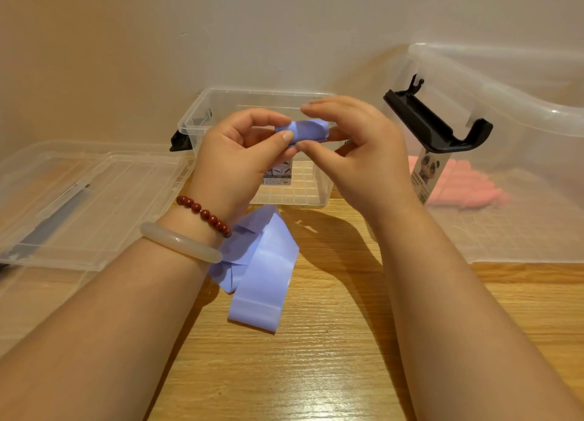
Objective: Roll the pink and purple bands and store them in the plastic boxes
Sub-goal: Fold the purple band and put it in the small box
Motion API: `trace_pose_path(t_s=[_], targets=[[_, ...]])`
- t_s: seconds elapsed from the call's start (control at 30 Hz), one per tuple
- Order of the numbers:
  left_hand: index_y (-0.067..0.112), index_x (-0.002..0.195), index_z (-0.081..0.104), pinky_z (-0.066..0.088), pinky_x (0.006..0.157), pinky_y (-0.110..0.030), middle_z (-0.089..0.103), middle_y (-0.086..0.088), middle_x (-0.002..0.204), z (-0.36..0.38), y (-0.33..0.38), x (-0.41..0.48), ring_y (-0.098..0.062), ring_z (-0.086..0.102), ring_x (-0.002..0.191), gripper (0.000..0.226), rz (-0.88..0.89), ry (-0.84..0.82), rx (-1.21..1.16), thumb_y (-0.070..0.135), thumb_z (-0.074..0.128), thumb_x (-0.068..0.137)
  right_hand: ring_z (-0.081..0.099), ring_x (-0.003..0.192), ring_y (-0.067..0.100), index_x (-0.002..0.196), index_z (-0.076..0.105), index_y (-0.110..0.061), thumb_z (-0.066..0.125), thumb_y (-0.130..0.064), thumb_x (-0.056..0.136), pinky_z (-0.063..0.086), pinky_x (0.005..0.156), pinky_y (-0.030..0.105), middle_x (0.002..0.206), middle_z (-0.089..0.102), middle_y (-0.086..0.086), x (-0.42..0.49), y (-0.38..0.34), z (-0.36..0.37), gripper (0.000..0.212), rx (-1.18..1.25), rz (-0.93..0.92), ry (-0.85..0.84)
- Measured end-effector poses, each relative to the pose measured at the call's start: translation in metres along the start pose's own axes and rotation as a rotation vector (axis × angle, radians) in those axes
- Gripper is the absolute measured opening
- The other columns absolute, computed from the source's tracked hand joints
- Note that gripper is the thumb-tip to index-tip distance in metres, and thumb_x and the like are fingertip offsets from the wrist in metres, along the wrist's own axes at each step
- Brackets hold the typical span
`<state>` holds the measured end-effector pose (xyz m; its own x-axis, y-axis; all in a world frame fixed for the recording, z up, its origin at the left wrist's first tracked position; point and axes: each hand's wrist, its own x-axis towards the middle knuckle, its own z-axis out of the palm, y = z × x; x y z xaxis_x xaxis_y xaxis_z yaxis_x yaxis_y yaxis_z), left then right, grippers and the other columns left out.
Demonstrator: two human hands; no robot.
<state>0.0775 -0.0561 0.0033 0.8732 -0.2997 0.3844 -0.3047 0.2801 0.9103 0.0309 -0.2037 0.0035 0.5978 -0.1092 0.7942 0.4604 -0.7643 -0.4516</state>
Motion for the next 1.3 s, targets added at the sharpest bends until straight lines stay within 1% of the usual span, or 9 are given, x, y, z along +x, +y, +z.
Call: trace_pose_path(t_s=[0.1,0.27,0.37,0.53,0.83,1.0,1.1,1.2,1.3], targets=[[0.01,0.094,0.066,0.056,0.074,-0.022,0.072,-0.007,0.082,0.0,0.001,0.0,-0.017,0.071,0.079,0.013,-0.006,0.004,0.008,-0.002,0.061,0.09,0.062,0.101,0.008,0.11,0.073,-0.013,0.074,-0.014,0.083,0.043,0.075,0.008,0.111,0.068,-0.001,0.0,0.004,0.002,0.027,-0.044,-0.043,-0.036],[0.013,0.093,0.067,0.055,0.068,-0.019,0.072,-0.003,0.082,-0.001,0.005,0.0,-0.014,0.071,0.077,0.014,-0.002,0.006,0.029,0.001,0.062,0.09,0.061,0.1,0.006,0.112,0.073,-0.011,0.073,-0.011,0.083,0.051,0.074,0.014,0.112,0.068,0.001,0.001,0.006,0.003,0.029,-0.032,-0.055,-0.04],[0.016,0.094,0.067,0.052,0.062,-0.018,0.072,0.001,0.081,-0.003,0.005,0.001,-0.011,0.071,0.075,0.014,0.018,0.006,0.074,0.003,0.062,0.091,0.059,0.1,0.004,0.114,0.072,-0.01,0.072,-0.006,0.082,0.05,0.076,0.011,0.113,0.067,0.003,0.0,0.007,0.003,0.032,-0.047,-0.068,-0.054],[0.014,0.096,0.066,0.051,0.057,-0.017,0.073,0.001,0.081,-0.003,0.005,0.001,-0.013,0.072,0.076,0.013,0.018,0.001,0.083,0.003,0.061,0.091,0.059,0.095,0.003,0.107,0.075,-0.008,0.072,-0.009,0.084,0.045,0.079,0.006,0.106,0.071,0.005,0.0,0.011,0.007,0.024,-0.073,-0.09,0.011],[0.014,0.099,0.066,0.053,0.057,-0.019,0.072,0.0,0.084,-0.001,0.012,0.007,-0.014,0.072,0.074,0.014,-0.011,0.042,0.149,0.004,0.058,0.094,0.064,0.098,0.01,0.108,0.075,-0.011,0.07,-0.009,0.086,0.05,0.083,0.013,0.107,0.071,0.001,0.004,0.002,0.01,0.023,-0.068,0.023,0.006],[0.014,0.11,0.063,0.057,0.064,-0.021,0.071,-0.006,0.09,-0.003,0.03,0.017,-0.014,0.072,0.077,0.018,-0.09,0.079,0.154,0.005,0.055,0.096,0.059,0.093,0.003,0.11,0.073,-0.012,0.071,-0.009,0.085,0.045,0.082,0.007,0.104,0.07,-0.002,0.02,-0.015,0.01,0.025,-0.058,0.115,-0.028],[0.011,0.109,0.065,0.056,0.068,-0.019,0.07,-0.003,0.092,-0.005,0.042,0.022,-0.012,0.072,0.081,0.019,-0.127,0.101,0.158,0.002,0.057,0.094,0.056,0.094,0.0,0.116,0.071,-0.015,0.071,-0.011,0.086,0.042,0.077,0.005,0.107,0.07,-0.003,0.03,-0.023,0.008,0.03,-0.072,0.169,-0.091],[0.013,0.107,0.066,0.055,0.071,-0.018,0.068,0.004,0.094,-0.008,0.052,0.032,-0.009,0.071,0.084,0.019,-0.138,0.083,0.215,0.003,0.059,0.093,0.061,0.097,0.009,0.114,0.072,-0.014,0.071,-0.014,0.085,0.047,0.079,0.017,0.106,0.072,-0.002,0.044,-0.028,0.004,0.028,-0.093,0.167,-0.117],[0.017,0.106,0.067,0.055,0.073,-0.016,0.068,0.009,0.094,-0.01,0.058,0.041,-0.003,0.069,0.085,0.02,-0.145,0.062,0.312,0.004,0.062,0.091,0.064,0.096,0.022,0.106,0.075,-0.012,0.071,-0.014,0.082,0.045,0.083,0.026,0.102,0.073,0.001,0.055,-0.027,0.003,0.025,-0.141,0.151,-0.119]])
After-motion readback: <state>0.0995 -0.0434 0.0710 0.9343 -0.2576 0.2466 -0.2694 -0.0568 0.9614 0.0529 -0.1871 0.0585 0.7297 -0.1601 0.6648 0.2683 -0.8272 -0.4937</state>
